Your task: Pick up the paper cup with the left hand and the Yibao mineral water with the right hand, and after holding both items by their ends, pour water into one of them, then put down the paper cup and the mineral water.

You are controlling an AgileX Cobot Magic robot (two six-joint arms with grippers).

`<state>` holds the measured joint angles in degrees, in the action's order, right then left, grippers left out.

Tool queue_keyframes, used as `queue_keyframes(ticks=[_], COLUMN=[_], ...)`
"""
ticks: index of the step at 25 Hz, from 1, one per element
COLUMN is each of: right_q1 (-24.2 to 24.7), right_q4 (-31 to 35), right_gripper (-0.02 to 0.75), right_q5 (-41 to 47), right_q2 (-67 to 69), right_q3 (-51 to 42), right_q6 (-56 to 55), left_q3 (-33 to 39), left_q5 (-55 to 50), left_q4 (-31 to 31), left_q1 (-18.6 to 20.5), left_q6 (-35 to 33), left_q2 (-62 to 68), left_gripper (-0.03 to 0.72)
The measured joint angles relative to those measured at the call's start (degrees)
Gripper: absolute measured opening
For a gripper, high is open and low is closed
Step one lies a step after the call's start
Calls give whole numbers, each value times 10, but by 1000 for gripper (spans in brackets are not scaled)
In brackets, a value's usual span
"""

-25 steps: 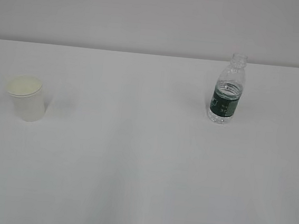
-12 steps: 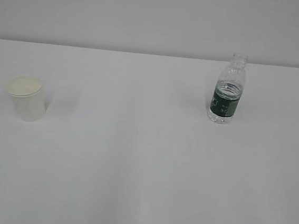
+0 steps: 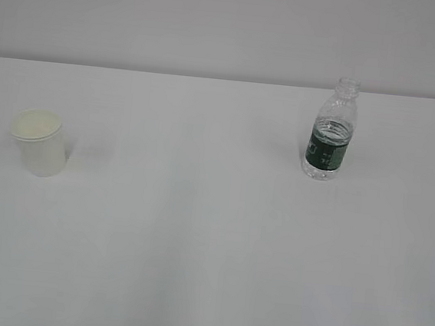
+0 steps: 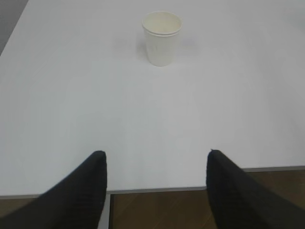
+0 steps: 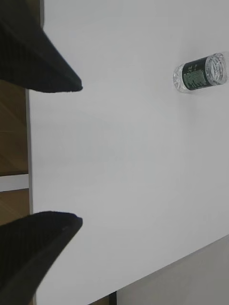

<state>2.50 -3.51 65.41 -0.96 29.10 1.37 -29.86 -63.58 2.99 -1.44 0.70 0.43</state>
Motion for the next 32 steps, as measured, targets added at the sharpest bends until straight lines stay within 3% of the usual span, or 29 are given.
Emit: queue_keyframes(ticks=[17,23,32], right_q1=[-9,-9,-9], right_q4=[4,31,61], right_gripper=[588,589,589], right_q5=[-27,-41,-136], right_q2=[0,63,158], right_q3=[12,13,13], right_q6=[0,15,27], left_q3=[-5,-5,-15], left_q5=[17,22,107], left_q4=[0,12,48], left_q1=[0,0,0], left_q6=[0,0,-7], left_q2=[5,104,232], left_gripper=[465,465,477])
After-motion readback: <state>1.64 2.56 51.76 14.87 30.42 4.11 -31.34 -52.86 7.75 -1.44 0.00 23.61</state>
